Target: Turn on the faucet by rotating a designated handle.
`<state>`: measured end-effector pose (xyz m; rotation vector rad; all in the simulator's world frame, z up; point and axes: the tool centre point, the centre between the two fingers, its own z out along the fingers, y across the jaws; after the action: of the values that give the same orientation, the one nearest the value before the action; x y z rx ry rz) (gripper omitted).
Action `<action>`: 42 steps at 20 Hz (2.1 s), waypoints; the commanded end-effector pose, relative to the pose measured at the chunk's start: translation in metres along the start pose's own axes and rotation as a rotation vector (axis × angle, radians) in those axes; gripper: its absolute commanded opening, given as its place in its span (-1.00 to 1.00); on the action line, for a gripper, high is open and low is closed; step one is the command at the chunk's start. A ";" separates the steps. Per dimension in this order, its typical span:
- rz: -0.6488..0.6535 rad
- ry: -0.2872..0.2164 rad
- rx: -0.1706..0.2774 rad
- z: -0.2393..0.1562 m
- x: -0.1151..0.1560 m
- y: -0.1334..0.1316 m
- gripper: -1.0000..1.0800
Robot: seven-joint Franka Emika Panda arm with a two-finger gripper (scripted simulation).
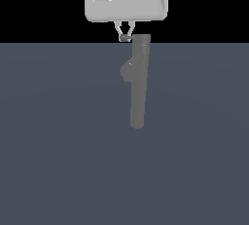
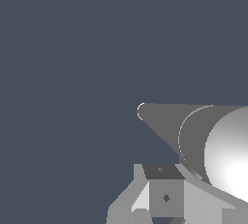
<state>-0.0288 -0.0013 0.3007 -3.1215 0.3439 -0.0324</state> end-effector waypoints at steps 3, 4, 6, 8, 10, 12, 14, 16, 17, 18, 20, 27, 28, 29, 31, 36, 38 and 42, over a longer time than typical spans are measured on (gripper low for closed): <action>-0.006 -0.020 -0.003 0.000 -0.025 0.003 -1.00; -0.007 -0.020 -0.003 -0.001 -0.028 0.004 -1.00; -0.001 -0.008 -0.001 0.001 -0.017 0.006 -1.00; -0.002 -0.010 -0.001 0.000 -0.021 0.013 -1.00; -0.003 -0.012 -0.002 0.000 -0.026 0.021 -1.00; -0.004 -0.014 -0.002 0.000 -0.030 0.030 -1.00; -0.006 -0.017 -0.002 0.000 -0.035 0.038 -1.00; -0.007 -0.019 -0.003 -0.001 -0.039 0.046 -1.00; -0.007 -0.020 -0.003 -0.001 -0.042 0.050 -1.00; -0.007 -0.020 -0.003 -0.001 -0.042 0.050 -1.00; -0.035 -0.013 -0.001 0.000 -0.035 0.036 -1.00; -0.013 -0.019 -0.003 0.000 -0.020 0.082 -1.00; -0.009 -0.020 -0.003 -0.001 -0.018 0.088 -1.00; -0.009 -0.020 -0.003 -0.001 -0.018 0.088 -1.00; -0.057 -0.034 0.001 0.000 -0.027 0.058 -1.00; -0.041 -0.030 -0.001 0.001 -0.009 0.072 -1.00; -0.035 -0.028 -0.001 0.001 -0.002 0.078 -1.00; -0.023 -0.025 -0.002 0.001 0.012 0.089 -1.00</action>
<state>-0.0537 -0.0751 0.2994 -3.1234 0.2749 0.0512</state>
